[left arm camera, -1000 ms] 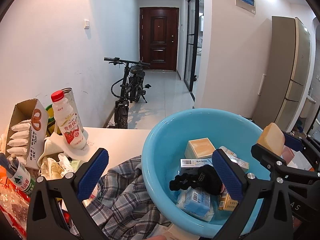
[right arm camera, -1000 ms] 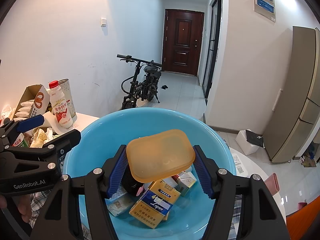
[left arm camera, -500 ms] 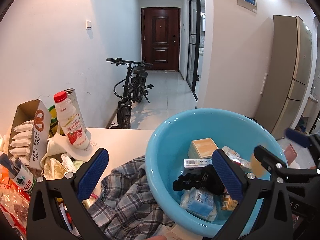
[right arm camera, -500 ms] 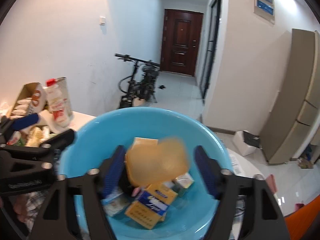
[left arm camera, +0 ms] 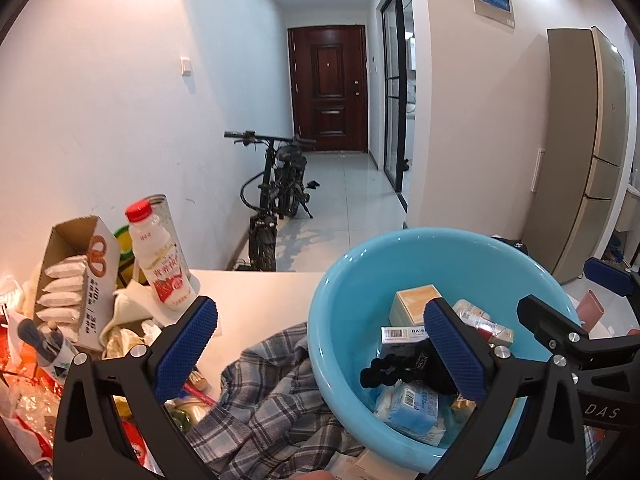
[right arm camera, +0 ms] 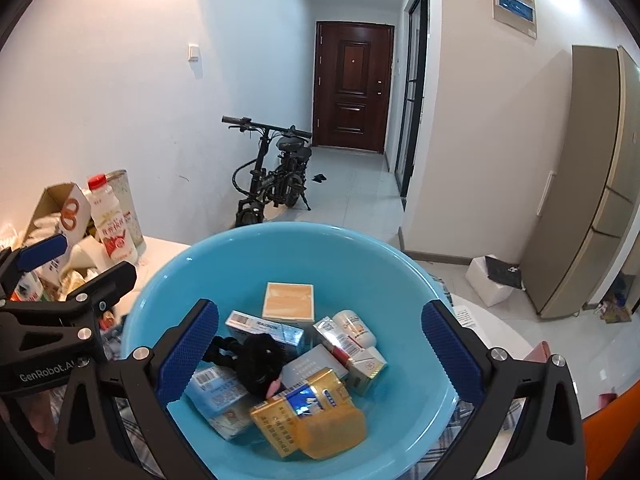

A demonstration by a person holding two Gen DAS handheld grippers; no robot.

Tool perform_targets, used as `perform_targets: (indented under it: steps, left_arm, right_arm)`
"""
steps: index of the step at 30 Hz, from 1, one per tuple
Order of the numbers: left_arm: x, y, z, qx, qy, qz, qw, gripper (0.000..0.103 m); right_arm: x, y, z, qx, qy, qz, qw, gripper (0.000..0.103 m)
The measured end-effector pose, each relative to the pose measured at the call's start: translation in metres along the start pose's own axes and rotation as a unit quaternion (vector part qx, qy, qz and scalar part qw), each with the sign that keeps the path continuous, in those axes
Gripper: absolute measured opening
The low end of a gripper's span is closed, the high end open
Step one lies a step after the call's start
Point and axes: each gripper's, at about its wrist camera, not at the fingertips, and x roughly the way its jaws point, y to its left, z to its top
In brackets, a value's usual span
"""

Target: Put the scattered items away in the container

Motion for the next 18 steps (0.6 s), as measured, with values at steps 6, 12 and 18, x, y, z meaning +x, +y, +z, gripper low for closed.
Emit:
perform_targets:
  steps: [6, 12, 18]
  left_arm:
    - [-0.019, 0.002, 0.006, 0.006, -0.02, 0.008, 0.9998, 0.103]
    - [-0.063, 0.011, 0.006, 0.013, -0.039, 0.011, 0.9991, 0.103]
    - [-0.129, 0.023, -0.004, 0.003, -0.084, 0.002, 0.9964, 0.103]
  right_arm:
    - [-0.017, 0.007, 0.006, -0.003, -0.014, -0.01, 1.0, 0.103]
    - [-0.058, 0.019, 0.006, -0.001, -0.035, -0.013, 0.999, 0.103]
    - [-0.131, 0.038, -0.002, -0.011, -0.075, -0.024, 0.997, 0.103]
